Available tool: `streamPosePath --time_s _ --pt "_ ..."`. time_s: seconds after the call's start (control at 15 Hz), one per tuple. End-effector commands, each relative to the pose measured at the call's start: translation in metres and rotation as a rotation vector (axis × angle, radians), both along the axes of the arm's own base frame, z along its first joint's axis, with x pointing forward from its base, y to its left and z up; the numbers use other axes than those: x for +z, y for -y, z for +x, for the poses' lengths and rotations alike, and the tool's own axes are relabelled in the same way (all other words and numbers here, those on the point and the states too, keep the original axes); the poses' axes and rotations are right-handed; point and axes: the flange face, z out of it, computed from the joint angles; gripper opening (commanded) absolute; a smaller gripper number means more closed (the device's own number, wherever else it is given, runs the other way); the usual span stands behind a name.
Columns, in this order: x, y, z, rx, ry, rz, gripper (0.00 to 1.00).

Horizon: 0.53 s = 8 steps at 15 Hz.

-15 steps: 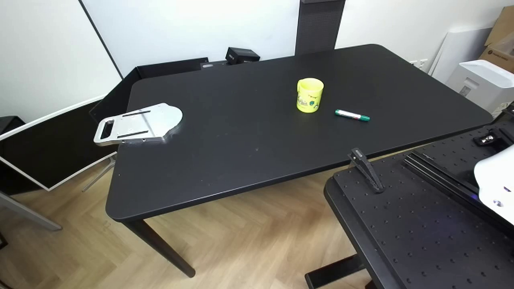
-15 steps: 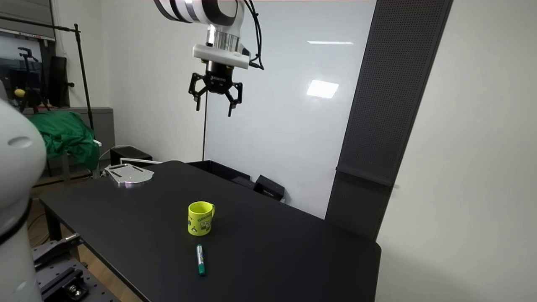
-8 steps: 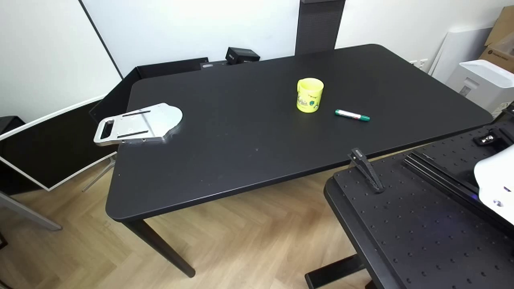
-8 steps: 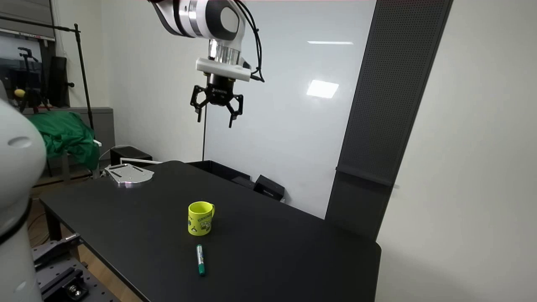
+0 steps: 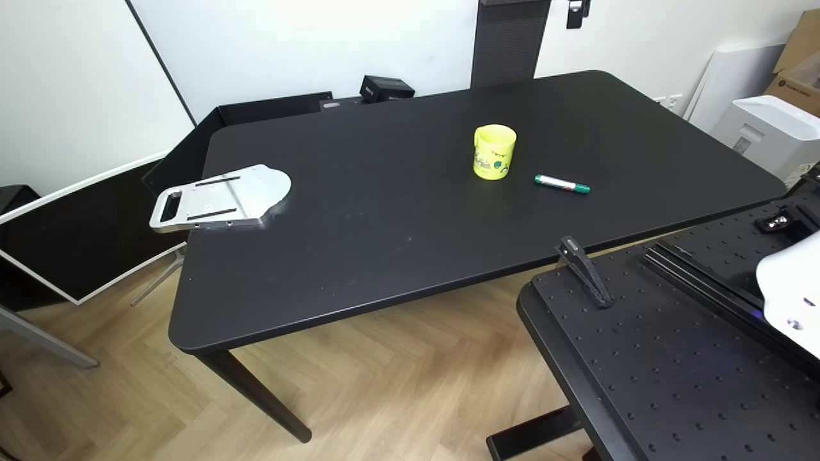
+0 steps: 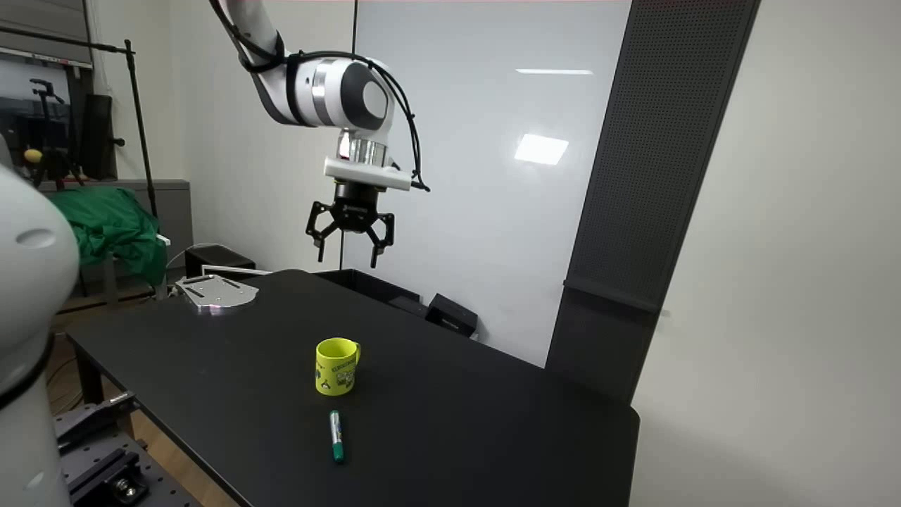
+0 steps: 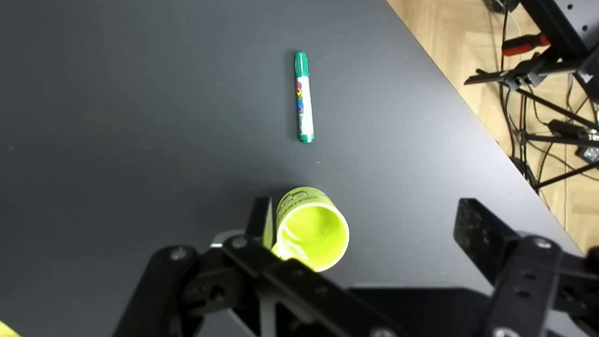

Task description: Put a marker in the mug

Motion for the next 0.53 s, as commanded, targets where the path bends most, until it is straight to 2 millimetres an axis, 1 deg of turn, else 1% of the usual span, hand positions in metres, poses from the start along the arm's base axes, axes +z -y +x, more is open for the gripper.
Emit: streamPosePath --time_s 0.0,0.27,0.47 --pt "-0.032 -0.012 -0.016 0.082 -0.031 -0.035 1.0" --pt "-0.068 -0.019 -0.038 0.13 -0.052 -0.056 1.0" --pt "-0.09 -0.016 -0.047 0.155 0.007 -0.035 1.0"
